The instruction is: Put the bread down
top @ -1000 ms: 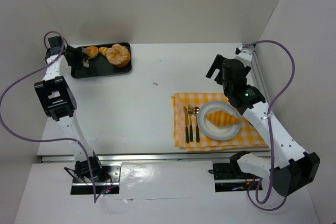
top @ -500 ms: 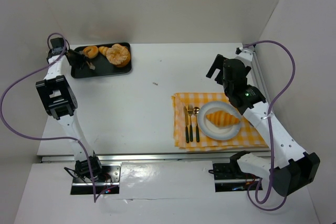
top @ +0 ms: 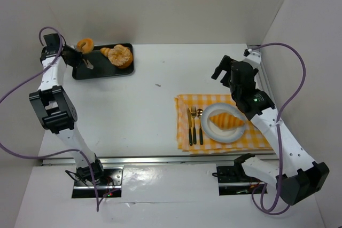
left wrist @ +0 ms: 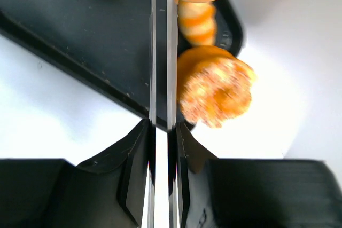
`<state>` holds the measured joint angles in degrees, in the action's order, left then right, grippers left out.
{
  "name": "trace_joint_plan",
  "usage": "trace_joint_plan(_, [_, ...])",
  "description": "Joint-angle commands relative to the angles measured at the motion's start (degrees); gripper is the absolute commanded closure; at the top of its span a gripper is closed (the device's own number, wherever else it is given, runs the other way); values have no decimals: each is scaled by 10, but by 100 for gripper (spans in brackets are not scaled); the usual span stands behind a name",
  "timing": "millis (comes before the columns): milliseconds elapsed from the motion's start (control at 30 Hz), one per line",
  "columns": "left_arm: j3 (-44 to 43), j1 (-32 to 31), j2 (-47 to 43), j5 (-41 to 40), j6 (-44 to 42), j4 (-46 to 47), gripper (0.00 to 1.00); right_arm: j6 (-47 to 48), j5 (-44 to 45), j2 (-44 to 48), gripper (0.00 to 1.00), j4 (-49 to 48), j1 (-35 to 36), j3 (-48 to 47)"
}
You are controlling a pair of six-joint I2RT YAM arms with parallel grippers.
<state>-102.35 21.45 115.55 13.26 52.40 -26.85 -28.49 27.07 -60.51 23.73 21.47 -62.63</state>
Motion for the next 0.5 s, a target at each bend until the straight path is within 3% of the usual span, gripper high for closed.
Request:
trace_joint_plan(0, [28, 0, -103, -19, -22, 23, 100, -9, -4, 26, 0, -3, -3, 0])
trace_joint_plan(200, [110, -40, -208, 23, -94, 29, 100, -2, 1, 36, 0, 3, -8, 0])
trace_joint_plan(300, [100, -105, -246, 77, -187, -22, 100, 4, 15, 42, 0, 22, -8, -20])
trace_joint_plan(433, [104, -251, -288, 113, -249, -59, 100, 9, 45, 64, 0, 35, -8, -25])
trace_joint_plan(467, [132, -318, -295, 114, -249, -59, 100, 14, 45, 71, 0, 40, -8, -25])
